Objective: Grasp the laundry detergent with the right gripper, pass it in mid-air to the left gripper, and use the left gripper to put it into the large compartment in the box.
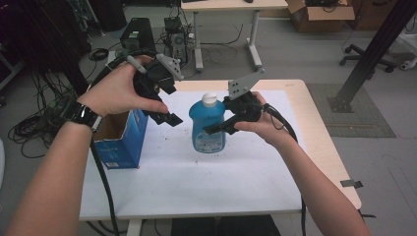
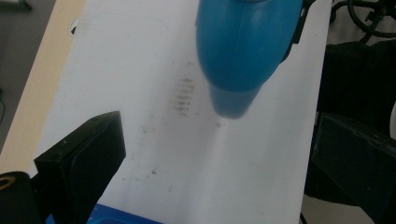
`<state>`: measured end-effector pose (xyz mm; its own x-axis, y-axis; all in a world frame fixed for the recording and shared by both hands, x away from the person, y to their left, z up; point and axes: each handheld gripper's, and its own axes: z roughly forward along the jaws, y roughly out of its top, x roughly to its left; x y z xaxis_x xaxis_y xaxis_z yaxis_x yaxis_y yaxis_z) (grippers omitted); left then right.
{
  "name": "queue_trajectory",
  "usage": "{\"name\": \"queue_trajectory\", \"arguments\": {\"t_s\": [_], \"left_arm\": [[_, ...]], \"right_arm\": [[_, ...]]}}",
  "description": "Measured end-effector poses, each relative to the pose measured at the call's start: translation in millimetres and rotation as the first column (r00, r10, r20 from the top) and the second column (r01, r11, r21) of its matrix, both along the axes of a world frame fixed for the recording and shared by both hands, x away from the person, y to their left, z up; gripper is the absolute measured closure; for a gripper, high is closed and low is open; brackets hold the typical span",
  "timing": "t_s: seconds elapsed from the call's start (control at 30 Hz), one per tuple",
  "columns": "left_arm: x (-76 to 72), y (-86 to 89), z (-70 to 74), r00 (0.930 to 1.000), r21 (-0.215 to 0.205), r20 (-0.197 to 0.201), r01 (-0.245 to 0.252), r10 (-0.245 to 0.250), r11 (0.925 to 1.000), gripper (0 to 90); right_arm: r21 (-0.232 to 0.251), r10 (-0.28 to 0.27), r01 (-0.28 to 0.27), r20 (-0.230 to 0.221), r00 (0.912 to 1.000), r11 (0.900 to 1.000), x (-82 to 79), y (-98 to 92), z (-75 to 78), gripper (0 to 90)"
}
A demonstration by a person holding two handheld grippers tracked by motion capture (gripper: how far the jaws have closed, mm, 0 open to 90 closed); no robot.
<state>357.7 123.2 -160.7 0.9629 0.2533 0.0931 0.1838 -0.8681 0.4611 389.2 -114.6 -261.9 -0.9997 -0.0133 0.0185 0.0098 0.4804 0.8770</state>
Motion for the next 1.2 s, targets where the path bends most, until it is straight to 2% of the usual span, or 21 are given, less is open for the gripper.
{"name": "queue_trajectory", "arguments": {"t_s": [0.33, 0.57, 1.2], "left_arm": [[-1.3, -5.8, 1.0, 0.9998, 0.009, -0.008, 0.016, -0.016, 0.9998, 2.9], [-1.2, -11.4, -5.0, 0.9994, 0.024, -0.029, 0.022, -0.021, 0.9995, 3.3], [0.5, -25.0, -15.0, 0.9975, 0.068, -0.056, 0.047, -0.043, 0.9966, 8.8]], "right_arm": [[-0.035, 0.039, -0.039, -0.001, 0.9992, 0.999, 2.3, 30.1, 2.3, 42.5], [-0.05, 0.066, -0.065, 0.001, 0.9979, 0.997, -0.7, 48.6, 3.6, 42.6], [-0.057, 0.085, -0.085, 0.003, 0.9963, 0.995, -5.4, 56.5, 4.2, 42.8]]}}
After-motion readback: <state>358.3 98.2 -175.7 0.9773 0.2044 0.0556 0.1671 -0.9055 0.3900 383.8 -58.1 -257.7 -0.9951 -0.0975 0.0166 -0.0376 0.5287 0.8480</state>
